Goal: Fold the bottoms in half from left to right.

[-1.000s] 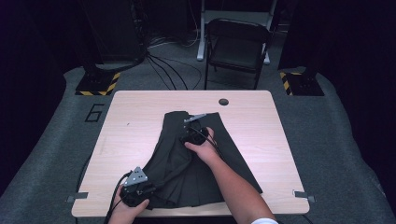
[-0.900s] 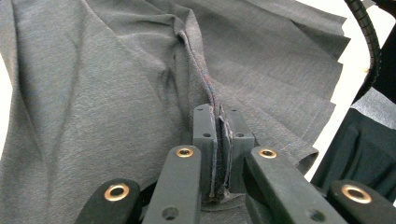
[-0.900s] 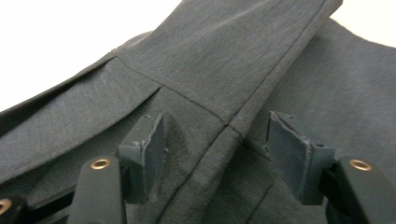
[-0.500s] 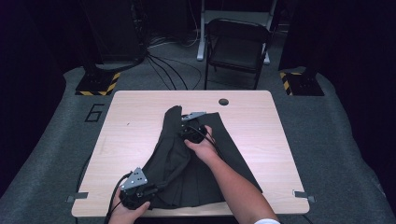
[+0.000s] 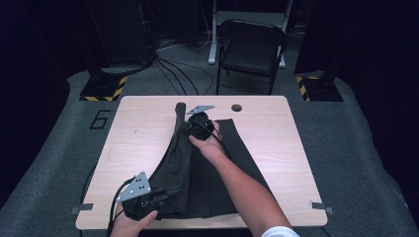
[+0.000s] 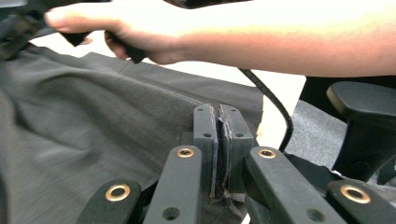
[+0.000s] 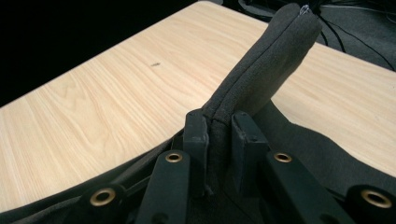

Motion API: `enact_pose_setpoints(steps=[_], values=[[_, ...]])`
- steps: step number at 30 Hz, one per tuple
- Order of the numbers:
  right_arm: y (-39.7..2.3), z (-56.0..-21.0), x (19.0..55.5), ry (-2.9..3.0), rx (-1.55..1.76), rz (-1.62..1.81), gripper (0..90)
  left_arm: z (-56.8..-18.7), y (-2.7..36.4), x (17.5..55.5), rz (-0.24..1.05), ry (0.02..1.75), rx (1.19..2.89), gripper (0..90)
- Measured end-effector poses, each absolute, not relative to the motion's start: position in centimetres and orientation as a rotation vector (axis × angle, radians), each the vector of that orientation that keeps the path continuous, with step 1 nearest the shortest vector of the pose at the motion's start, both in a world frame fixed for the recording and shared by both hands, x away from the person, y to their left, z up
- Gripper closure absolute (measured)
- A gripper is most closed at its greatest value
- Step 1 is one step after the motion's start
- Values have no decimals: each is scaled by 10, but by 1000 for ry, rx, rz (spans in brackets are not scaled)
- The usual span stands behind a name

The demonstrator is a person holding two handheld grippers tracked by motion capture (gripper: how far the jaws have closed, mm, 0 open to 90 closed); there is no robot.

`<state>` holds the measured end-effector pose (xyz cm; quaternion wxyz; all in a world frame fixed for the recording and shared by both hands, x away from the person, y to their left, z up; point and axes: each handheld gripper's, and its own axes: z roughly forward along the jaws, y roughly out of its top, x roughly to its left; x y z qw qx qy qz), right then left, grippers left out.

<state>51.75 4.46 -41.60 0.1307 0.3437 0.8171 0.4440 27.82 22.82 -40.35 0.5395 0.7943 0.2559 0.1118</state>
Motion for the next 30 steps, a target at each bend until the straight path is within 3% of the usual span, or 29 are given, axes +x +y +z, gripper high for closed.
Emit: enact_pose_setpoints(steps=[6,30], values=[[46,-407,519,2367,994,1287,775,-399,211,285,210,566,1898,862],[15,-343,516,2240,964,1441,774,-344,177,293,233,412,1894,861]])
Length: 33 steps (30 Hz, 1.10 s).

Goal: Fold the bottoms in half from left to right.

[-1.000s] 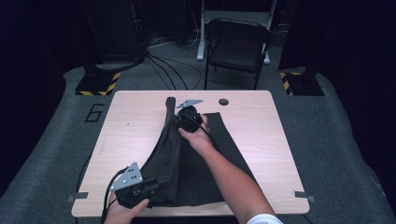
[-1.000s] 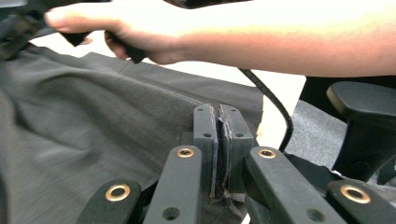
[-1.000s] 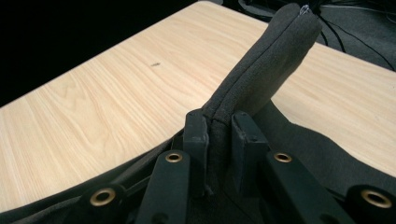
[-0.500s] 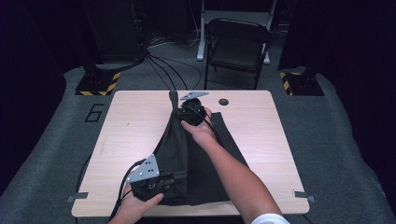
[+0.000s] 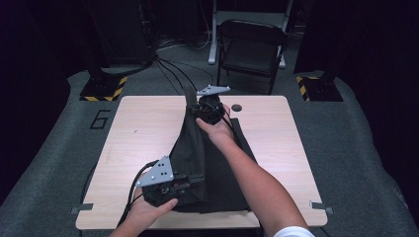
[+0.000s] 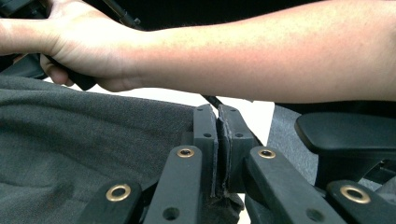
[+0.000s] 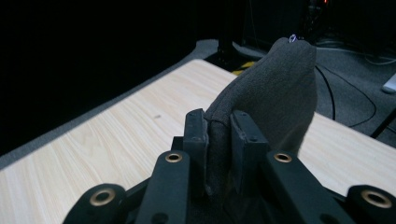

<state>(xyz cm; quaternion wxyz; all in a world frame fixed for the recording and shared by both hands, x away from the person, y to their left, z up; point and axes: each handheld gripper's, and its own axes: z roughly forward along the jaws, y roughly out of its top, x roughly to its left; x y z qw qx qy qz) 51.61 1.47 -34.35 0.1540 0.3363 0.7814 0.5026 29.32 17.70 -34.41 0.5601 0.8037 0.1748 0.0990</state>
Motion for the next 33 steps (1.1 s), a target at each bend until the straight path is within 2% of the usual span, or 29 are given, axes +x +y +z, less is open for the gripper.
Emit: enact_pose_setpoints(steps=[5,10,22,33], values=[[7,-317,514,2188,916,1487,773,-331,173,294,247,388,1875,861],[-9,-316,518,2182,927,1461,772,-327,160,301,233,374,1882,861],[-89,-360,524,2185,1084,1296,770,-357,106,323,125,357,1947,861],[-127,-410,526,2222,1186,1099,764,-393,60,339,32,350,2023,859]])
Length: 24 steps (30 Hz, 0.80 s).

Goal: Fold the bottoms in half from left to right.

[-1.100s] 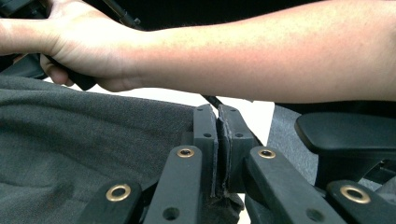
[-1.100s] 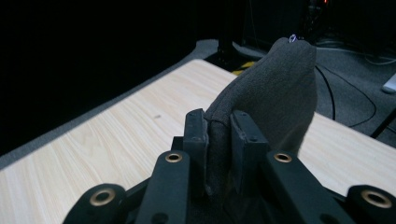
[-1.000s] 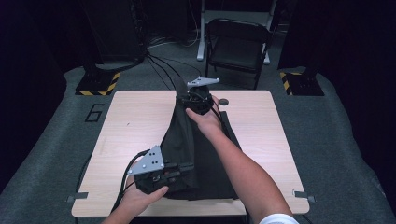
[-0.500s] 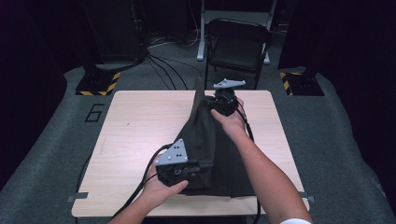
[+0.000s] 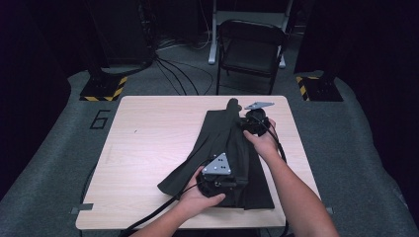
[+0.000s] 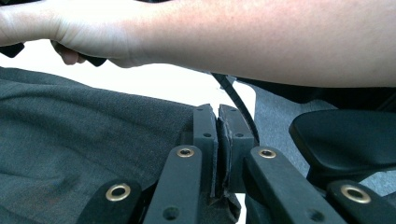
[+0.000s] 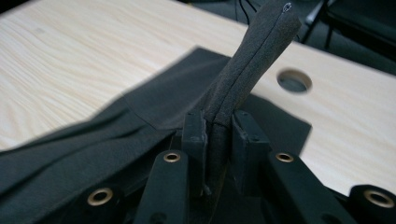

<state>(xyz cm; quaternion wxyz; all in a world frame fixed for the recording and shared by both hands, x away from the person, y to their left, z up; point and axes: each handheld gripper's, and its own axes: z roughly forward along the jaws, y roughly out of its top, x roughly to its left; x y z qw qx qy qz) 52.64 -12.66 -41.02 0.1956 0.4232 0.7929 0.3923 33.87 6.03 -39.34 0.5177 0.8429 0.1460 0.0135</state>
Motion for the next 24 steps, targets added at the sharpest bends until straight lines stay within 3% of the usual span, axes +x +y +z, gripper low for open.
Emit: enact_pose_setpoints(steps=[7,16,24], values=[[-145,-440,531,2228,1275,1027,763,-415,44,344,4,385,2074,844],[-150,-469,537,2226,1356,935,761,-424,56,345,-21,443,2053,739],[-154,-483,538,2206,1387,894,746,-408,128,349,158,556,2015,642]])
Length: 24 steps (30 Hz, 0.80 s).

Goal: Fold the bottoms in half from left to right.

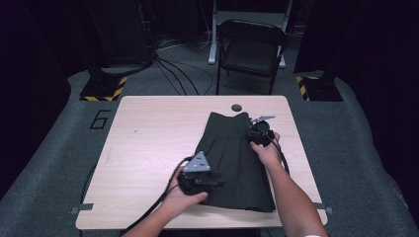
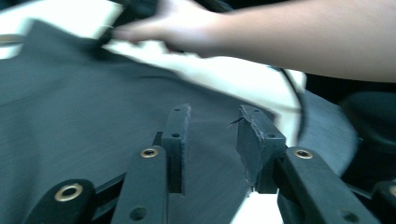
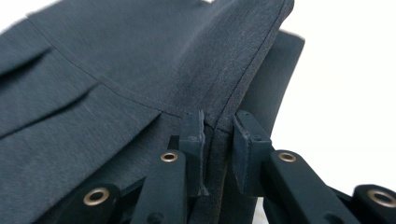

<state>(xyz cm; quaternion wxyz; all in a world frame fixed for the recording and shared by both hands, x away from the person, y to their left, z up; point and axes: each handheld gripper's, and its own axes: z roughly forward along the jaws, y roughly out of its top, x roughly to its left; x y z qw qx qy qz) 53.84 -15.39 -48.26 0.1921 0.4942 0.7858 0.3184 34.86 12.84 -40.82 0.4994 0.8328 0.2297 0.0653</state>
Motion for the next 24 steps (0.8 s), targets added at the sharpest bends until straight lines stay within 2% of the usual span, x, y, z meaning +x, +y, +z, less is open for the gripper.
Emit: enact_pose_setpoints(steps=[5,12,14,15,16,18,21,23,24], values=[[-158,-496,538,2199,1424,860,732,-415,184,359,230,734,1976,590],[-159,-502,537,2183,1441,846,686,-453,204,361,244,870,2036,466],[-159,-502,537,2180,1441,844,670,-461,203,361,244,896,2040,457],[-159,-501,536,2179,1443,839,640,-464,203,362,225,896,2047,469],[-159,-501,536,2172,1440,829,614,-466,202,361,211,889,2049,524],[-159,-499,536,2154,1440,807,564,-465,198,358,235,854,2052,728],[-162,-499,535,2146,1451,807,541,-461,188,352,249,776,2086,870],[-164,-499,535,2140,1466,816,538,-463,181,351,221,752,2107,877],[-166,-500,535,2142,1473,818,570,-464,178,350,226,737,2124,879]])
